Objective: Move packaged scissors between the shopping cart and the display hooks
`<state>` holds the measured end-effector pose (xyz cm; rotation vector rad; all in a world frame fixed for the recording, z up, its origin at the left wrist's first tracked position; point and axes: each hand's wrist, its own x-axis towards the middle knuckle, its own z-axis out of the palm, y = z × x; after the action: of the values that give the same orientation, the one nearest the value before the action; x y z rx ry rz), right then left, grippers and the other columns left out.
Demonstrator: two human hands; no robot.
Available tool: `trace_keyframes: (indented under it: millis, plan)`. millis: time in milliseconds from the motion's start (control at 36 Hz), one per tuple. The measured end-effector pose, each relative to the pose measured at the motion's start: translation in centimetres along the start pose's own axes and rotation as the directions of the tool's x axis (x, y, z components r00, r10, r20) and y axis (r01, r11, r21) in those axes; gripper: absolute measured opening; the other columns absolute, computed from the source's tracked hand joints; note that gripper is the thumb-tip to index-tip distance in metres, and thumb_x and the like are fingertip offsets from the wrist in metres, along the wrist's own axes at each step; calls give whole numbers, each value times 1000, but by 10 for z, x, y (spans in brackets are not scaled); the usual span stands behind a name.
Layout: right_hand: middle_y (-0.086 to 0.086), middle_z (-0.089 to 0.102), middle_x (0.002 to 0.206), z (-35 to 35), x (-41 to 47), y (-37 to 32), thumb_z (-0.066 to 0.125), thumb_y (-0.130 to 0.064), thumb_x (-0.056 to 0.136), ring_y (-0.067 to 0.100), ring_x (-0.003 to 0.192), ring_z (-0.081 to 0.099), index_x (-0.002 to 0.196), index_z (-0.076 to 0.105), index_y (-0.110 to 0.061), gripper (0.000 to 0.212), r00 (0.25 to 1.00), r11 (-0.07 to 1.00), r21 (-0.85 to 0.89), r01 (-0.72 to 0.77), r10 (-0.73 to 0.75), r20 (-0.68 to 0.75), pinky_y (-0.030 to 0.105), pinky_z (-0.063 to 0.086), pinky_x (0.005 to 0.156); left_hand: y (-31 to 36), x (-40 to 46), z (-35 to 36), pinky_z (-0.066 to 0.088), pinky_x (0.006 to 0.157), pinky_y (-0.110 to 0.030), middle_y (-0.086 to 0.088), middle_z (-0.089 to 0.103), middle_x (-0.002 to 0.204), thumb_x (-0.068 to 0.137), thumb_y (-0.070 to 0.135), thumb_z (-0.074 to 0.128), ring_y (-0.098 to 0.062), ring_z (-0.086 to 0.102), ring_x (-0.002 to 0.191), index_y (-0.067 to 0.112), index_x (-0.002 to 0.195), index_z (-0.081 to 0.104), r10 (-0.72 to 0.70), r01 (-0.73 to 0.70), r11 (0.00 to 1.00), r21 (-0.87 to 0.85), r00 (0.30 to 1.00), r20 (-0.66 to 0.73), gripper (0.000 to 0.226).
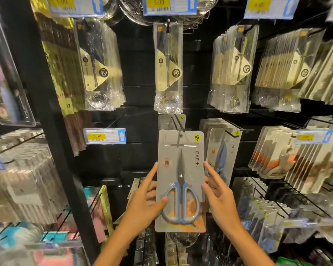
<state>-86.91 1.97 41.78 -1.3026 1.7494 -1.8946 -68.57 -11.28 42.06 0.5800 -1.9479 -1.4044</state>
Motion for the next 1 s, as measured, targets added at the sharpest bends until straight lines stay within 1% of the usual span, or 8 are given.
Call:
trace_keyframes:
  millis: [222,361,528,611,722,833,944,1000]
  plan:
    - [-33,65,122,2,7,12,46,1,103,-12,115,60,147,42,-30,53,999,1000,1,-17,17,39,7,49,87,-13,6,4,60,81,-28,8,67,119,89,13,72,-11,70,107,53,151,15,-6,6,1000,30,1000,12,93]
    - [-23,60,135,7,14,28,51,-9,103,5,122,62,152,25,-47,67,991,998,-32,-60,63,117,26,54,98,-24,19,2,59,91,-33,11,59,128,93,14,68,-7,66,110,58,151,7,-24,18,994,110,998,51,96]
    - [-13,23,165,16,39,47,56,-20,102,27,129,54,151,3,-60,83,983,988,-154,-18,46,180,43,52,102,-33,47,4,53,91,-18,16,50,136,94,14,67,1,59,118,55,152,-5,-50,36,987,158,995,84,101]
    - [-15,14,167,21,60,58,61,-36,98,19,152,28,150,-5,-62,87,978,989,-151,2,29,206,54,36,118,-33,66,5,52,84,-12,20,46,138,95,16,67,1,56,119,55,152,-8,-65,53,987,153,995,77,101]
    - [-17,6,168,29,95,74,57,-69,85,11,154,16,151,-13,-57,97,975,983,-184,20,21,220,50,28,122,-42,101,6,55,85,-15,13,47,142,94,17,68,-6,56,123,53,152,-7,-76,67,982,178,996,44,101]
    - [-7,12,168,37,129,87,63,-29,97,8,142,35,153,-14,-51,98,979,971,-237,-35,81,189,3,44,87,-49,135,7,56,91,-25,9,49,144,91,20,71,-11,56,126,61,147,-9,-108,104,970,218,994,5,106]
    - [-6,21,163,46,158,99,62,-13,96,-4,98,50,158,-9,-40,98,979,970,-230,-74,115,170,2,46,72,-57,166,7,53,98,-30,5,53,143,93,15,69,-12,58,123,49,150,-6,-130,134,949,284,991,-33,100]
    - [-4,25,161,50,170,102,62,-11,94,0,97,49,157,-10,-41,100,979,971,-217,-101,137,153,3,46,72,-59,177,7,52,97,-29,3,53,145,94,16,67,-12,58,121,38,155,-2,-117,124,943,309,992,-41,94]
